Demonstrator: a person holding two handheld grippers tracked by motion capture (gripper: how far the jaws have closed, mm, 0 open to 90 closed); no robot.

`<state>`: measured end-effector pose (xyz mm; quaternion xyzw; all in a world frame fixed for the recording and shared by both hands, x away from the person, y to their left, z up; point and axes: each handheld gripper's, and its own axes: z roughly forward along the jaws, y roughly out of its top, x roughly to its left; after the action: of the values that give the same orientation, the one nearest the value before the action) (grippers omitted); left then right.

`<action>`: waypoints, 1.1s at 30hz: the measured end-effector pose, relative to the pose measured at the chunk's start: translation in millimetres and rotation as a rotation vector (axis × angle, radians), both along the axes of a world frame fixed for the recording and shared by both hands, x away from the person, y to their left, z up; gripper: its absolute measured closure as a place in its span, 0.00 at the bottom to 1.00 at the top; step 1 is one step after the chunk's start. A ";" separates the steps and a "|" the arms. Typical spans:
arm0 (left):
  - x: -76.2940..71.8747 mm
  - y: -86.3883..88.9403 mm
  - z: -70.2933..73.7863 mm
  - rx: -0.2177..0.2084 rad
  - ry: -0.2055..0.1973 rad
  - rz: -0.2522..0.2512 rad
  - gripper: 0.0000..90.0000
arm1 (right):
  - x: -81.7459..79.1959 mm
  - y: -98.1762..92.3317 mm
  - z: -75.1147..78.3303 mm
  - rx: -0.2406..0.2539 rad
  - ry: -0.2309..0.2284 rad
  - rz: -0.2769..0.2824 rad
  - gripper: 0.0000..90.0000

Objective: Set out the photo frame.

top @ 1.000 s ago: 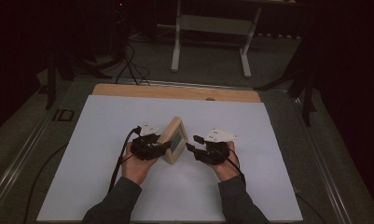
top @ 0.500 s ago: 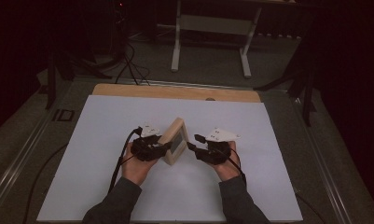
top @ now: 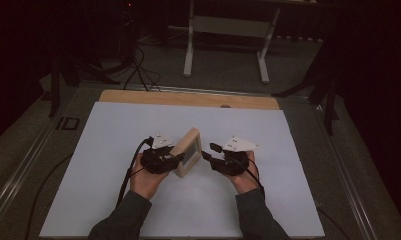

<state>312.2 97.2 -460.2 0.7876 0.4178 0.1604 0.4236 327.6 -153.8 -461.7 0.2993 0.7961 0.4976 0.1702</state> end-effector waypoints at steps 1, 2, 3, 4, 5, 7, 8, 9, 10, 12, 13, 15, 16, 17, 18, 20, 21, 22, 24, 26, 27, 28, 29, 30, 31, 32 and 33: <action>-0.4 -0.1 0.1 0.001 0.000 0.000 0.65 | 0.1 -0.4 0.2 0.004 0.001 -0.002 0.61; -0.8 -0.1 0.4 0.005 -0.001 -0.002 0.65 | 0.3 -0.9 0.4 0.007 0.001 -0.002 0.61; -1.0 -0.1 0.5 0.007 -0.001 -0.004 0.65 | 0.4 -1.6 0.8 0.010 0.000 -0.003 0.61; -1.3 -0.3 0.5 0.009 -0.003 -0.005 0.65 | 0.4 -1.8 1.0 0.011 0.000 -0.005 0.61; -1.5 -0.4 0.5 0.009 -0.003 -0.006 0.65 | 0.5 -2.2 1.2 0.013 0.000 -0.005 0.61; -2.0 -0.8 0.7 0.013 -0.005 -0.008 0.65 | 0.7 -2.8 1.6 0.016 -0.001 -0.008 0.61; -2.4 -1.1 0.7 0.013 -0.006 -0.008 0.65 | 0.7 -2.9 1.7 0.018 -0.001 -0.010 0.61; -2.7 -1.4 0.8 0.015 -0.008 -0.010 0.65 | 0.7 -3.1 2.0 0.018 -0.001 -0.011 0.61; -3.1 -1.8 0.7 0.014 -0.009 -0.010 0.65 | 0.6 -3.1 2.1 0.019 -0.002 -0.012 0.61; -4.5 -2.8 0.7 0.020 -0.013 -0.011 0.65 | 0.4 -2.7 2.9 0.020 -0.002 -0.012 0.61; -5.2 -3.7 0.6 0.022 -0.017 -0.013 0.65 | 0.4 -2.5 3.3 0.020 -0.005 -0.012 0.61; -6.9 -5.9 0.6 0.032 -0.026 -0.018 0.66 | 0.2 -1.9 4.4 0.021 -0.010 -0.010 0.61; -7.8 -7.1 0.5 0.032 -0.029 -0.017 0.66 | -0.1 -1.9 5.2 0.021 -0.009 -0.010 0.61; -8.4 -8.0 0.4 0.036 -0.033 -0.018 0.66 | -0.3 -1.8 6.0 0.023 -0.011 -0.011 0.61; -9.0 -8.8 0.4 0.038 -0.036 -0.018 0.66 | -0.3 -1.9 6.9 0.023 -0.014 -0.011 0.61; -9.8 -9.6 0.4 0.045 -0.041 -0.022 0.66 | -0.6 -2.2 8.5 0.023 -0.019 -0.013 0.61; -10.2 -9.9 0.3 0.046 -0.040 -0.023 0.66 | -0.6 -2.3 9.3 0.026 -0.021 -0.014 0.61; -10.4 -10.2 0.4 0.048 -0.042 -0.025 0.66 | -0.4 -2.5 10.3 0.025 -0.023 -0.014 0.61; -11.1 -10.9 0.1 0.050 -0.047 -0.025 0.66 | -0.1 -2.3 12.3 0.026 -0.027 -0.017 0.61; -11.9 -11.8 0.0 0.054 -0.050 -0.028 0.66 | 0.3 -1.7 14.5 0.024 -0.033 -0.016 0.61; -11.9 -11.8 0.0 0.054 -0.050 -0.028 0.66 | 0.3 -1.7 14.5 0.024 -0.033 -0.016 0.61; -12.6 -12.7 -0.2 0.056 -0.055 -0.031 0.66 | 0.8 -1.3 15.5 0.022 -0.039 -0.015 0.61; -13.0 -13.3 -0.3 0.057 -0.057 -0.032 0.66 | 1.6 -0.5 17.1 0.024 -0.042 -0.014 0.61; -13.4 -13.6 -0.3 0.060 -0.058 -0.035 0.66 | 2.0 0.0 17.8 0.023 -0.043 -0.015 0.61; -13.7 -13.9 -0.4 0.062 -0.060 -0.038 0.66 | 2.6 0.5 18.4 0.023 -0.043 -0.016 0.61; -14.1 -14.4 -0.6 0.061 -0.063 -0.038 0.66 | 3.5 1.0 18.8 0.024 -0.045 -0.017 0.62; -14.3 -14.6 -0.7 0.061 -0.063 -0.041 0.66 | 4.4 1.5 19.3 0.024 -0.045 -0.018 0.62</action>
<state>297.9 82.6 -460.9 0.8030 0.3830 0.1892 0.4156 332.0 -152.3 -442.4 0.2969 0.7834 0.5122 0.1890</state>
